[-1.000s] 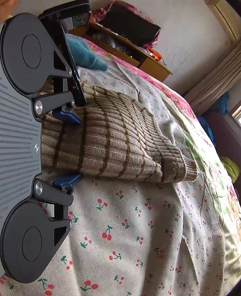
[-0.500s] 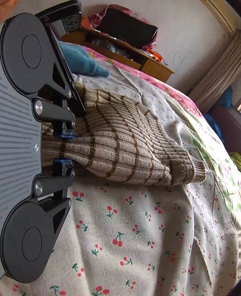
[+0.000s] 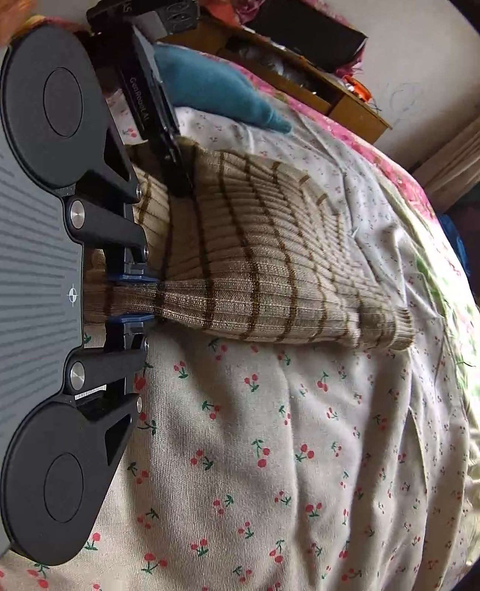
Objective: Fold small clothes
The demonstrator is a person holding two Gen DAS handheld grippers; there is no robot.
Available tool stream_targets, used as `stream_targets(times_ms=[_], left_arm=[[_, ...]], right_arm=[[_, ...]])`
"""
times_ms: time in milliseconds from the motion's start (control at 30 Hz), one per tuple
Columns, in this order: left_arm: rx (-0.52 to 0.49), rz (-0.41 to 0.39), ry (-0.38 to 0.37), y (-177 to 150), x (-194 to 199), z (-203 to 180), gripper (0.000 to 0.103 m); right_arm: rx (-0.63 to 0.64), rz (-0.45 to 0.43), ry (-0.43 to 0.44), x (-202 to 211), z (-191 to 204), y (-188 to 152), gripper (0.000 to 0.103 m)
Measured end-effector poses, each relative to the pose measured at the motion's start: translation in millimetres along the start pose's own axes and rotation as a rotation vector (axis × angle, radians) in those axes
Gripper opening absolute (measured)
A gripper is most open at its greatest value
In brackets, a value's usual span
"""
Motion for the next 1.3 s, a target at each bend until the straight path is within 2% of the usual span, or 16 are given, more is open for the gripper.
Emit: stream_targets(times_ms=[133, 167, 267, 400, 467, 567, 700, 933, 1033, 1100, 1300], left_arm=[[-0.065, -0.047, 0.096, 6, 23, -10, 0.037], [-0.078, -0.054, 0.122, 5, 26, -13, 0.037], [-0.09, -0.06, 0.172, -3, 34, -20, 0.039], [-0.066, -0.034, 0.195, -24, 39, -30, 0.055], [-0.074, -0.023, 0.222, -38, 41, -36, 0.057], [-0.071, -0.024, 0.227, -50, 45, -42, 0.059], [-0.047, -0.04, 0.233, -55, 51, -47, 0.063], [-0.075, -0.044, 0.249, -65, 51, -55, 0.076], [-0.078, -0.03, 0.279, -67, 49, -54, 0.083], [-0.086, -0.033, 0.29, -67, 49, -54, 0.083], [-0.058, -0.043, 0.273, -68, 51, -54, 0.091]], right_arm=[[0.098, -0.184, -0.104, 44, 8, 15, 0.018], [0.103, -0.205, -0.102, 50, 11, 14, 0.019], [0.09, -0.187, -0.064, 50, 21, -1, 0.019], [0.12, -0.156, -0.142, 32, 26, -36, 0.019], [0.107, -0.131, -0.169, 25, 24, -53, 0.019], [0.067, -0.117, -0.166, 25, 22, -70, 0.019], [0.057, -0.136, -0.16, 35, 27, -80, 0.019], [0.071, -0.162, -0.182, 44, 35, -90, 0.023], [0.072, -0.166, -0.192, 45, 36, -93, 0.023], [0.07, -0.165, -0.195, 45, 36, -95, 0.024], [0.074, -0.163, -0.193, 43, 37, -98, 0.026]])
Point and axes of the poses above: each gripper's, at about its wrist camera, not at the fingertips, and x roughly against the way its jaws point, z to its left, y to its top, the point moved 9 cm from there along -x, roughly the way its jaws point, and after that the axes turned 8 degrees about -y, right-handed, at the moved point
